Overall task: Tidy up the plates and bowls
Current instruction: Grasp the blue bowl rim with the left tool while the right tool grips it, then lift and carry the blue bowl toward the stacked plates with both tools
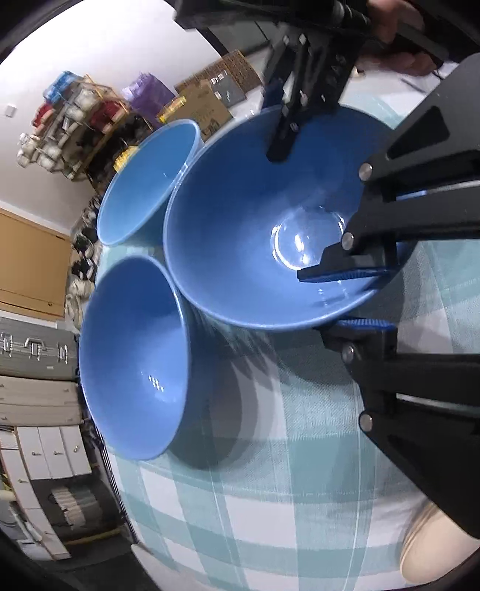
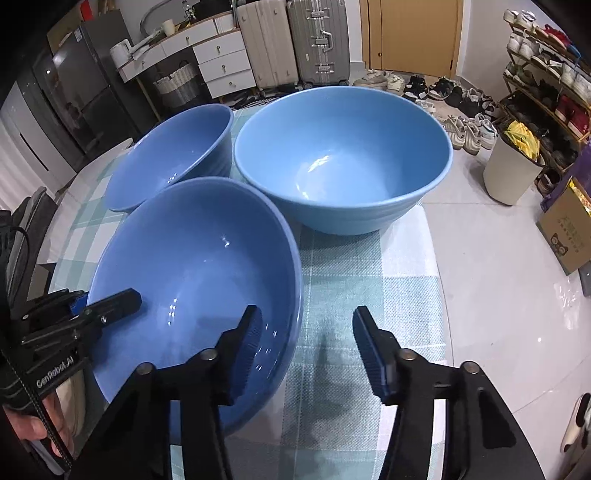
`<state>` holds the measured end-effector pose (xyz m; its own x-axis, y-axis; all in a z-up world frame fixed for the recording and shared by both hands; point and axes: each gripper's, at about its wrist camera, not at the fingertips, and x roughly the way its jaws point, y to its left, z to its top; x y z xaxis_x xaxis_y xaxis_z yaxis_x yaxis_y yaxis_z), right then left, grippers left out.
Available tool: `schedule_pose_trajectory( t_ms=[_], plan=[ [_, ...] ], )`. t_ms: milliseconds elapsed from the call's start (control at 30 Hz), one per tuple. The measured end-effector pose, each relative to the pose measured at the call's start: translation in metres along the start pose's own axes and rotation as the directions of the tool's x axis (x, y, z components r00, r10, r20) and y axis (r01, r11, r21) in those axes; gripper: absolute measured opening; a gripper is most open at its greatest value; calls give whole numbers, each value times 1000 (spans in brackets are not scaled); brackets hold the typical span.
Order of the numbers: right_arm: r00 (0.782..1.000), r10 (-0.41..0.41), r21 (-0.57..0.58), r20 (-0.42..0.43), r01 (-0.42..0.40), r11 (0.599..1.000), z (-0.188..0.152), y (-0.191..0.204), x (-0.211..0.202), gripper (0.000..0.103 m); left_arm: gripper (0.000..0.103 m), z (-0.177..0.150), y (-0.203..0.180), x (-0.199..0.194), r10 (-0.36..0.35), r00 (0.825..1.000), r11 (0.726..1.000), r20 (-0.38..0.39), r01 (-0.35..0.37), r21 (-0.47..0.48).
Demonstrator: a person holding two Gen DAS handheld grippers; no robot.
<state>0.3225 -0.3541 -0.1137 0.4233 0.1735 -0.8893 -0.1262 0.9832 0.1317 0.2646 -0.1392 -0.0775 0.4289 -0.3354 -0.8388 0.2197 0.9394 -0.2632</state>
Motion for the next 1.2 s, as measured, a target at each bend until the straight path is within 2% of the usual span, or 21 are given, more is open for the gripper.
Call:
schedule_pose_trajectory(
  t_ms=[100,133,200,300,367,600,1200],
  plan=[
    [1000,6,0,-7,-6,1000,-2,3,-1,36,11,-1,-11,-3,19,1000,998,15,-20,58],
    [1000,4,0,-6,-4,1000,-3,4,-2,31,11,-1,-11,-4,15,1000,998,13,-16,53],
    [1000,-1,2,-1,1,1000,-5,7,-5,28,11,-3,-8,-5,6,1000,1000,7,-6,28],
    [1000,0,11,0,0,1000,-7,9,-9,18,11,-6,0,-5,9,1000,1000,-10,-9,5],
    [1000,0,10,-3,0,1000,-10,11,-10,14,11,-9,3,-6,-4,1000,1000,-14,3,-15],
    [1000,-13,-16,-10,12,1000,-26,27,-20,14,11,-19,9,-23,3,1000,999,21,-2,-54],
    [1000,-4,27,28,3,1000,-90,52,-72,14,11,-77,6,-59,-22,1000,999,20,23,-28]
  ],
)
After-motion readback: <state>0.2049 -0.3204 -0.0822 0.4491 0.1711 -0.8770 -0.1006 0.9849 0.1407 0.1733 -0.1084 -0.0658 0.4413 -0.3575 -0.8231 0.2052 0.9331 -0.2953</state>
